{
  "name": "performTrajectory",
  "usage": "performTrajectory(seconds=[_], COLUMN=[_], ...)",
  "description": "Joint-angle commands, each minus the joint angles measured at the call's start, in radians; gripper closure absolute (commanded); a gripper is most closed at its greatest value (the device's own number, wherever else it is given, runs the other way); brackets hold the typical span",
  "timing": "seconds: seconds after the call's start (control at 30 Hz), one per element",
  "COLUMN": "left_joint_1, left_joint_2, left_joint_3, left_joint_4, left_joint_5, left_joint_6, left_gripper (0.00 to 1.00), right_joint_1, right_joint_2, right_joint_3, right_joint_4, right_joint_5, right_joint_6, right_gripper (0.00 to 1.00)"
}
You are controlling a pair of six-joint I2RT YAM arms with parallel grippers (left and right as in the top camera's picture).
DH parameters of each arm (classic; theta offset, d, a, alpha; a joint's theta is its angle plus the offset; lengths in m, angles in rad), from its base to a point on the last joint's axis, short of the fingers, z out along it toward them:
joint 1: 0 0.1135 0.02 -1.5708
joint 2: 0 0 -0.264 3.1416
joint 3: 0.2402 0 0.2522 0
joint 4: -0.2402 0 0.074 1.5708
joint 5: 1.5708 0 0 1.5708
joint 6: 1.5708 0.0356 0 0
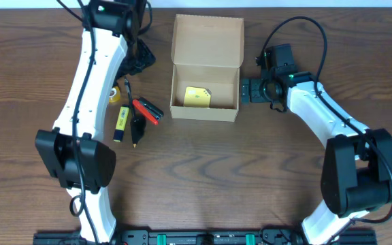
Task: Pack container
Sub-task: 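Lift the left gripper out of the box and move to the red stapler, then lower the left gripper onto the red stapler and grip it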
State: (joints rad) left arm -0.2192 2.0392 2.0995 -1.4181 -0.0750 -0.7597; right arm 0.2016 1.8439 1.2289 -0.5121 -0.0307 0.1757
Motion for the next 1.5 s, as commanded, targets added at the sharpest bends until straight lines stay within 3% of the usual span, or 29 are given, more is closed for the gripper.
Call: performTrajectory(seconds=[0.0,0.23,0.57,1.1,1.47], left_joint_1=[0.027,0.054,0.013,-0.05,-0.05], left_joint_2=[-0.068,-0.208,-0.234,-0.208,-0.129], left_joint_3=[-0.108,-0.426,-0.74,-0.833,-0.836], left_joint_4=[0.051,0.294,0.652,0.724,0.826], left_joint_5=[0.069,0.132,0.218,0.068,0.092], left_joint_6=[-0.014,-0.022,-0.188,-0.369,-0.378], left_gripper=[0.17,0.17,0.18,0.17,0.17], right_joint_1=[-0.005,-0.005,-0.005,-0.005,-0.005], right_joint_2=[0.0,0.0,0.0,0.0,0.0], right_joint_3=[0.0,0.0,0.0,0.0,0.0], right_joint_4=[0.0,-0.001,-0.001,-0.001,-0.001], right_joint_5=[-0.003,-0.003,-0.003,-0.003,-0.003], right_joint_6=[0.011,0.011,0.011,0.011,0.011], right_gripper=[0.01,0.01,0.01,0.01,0.01])
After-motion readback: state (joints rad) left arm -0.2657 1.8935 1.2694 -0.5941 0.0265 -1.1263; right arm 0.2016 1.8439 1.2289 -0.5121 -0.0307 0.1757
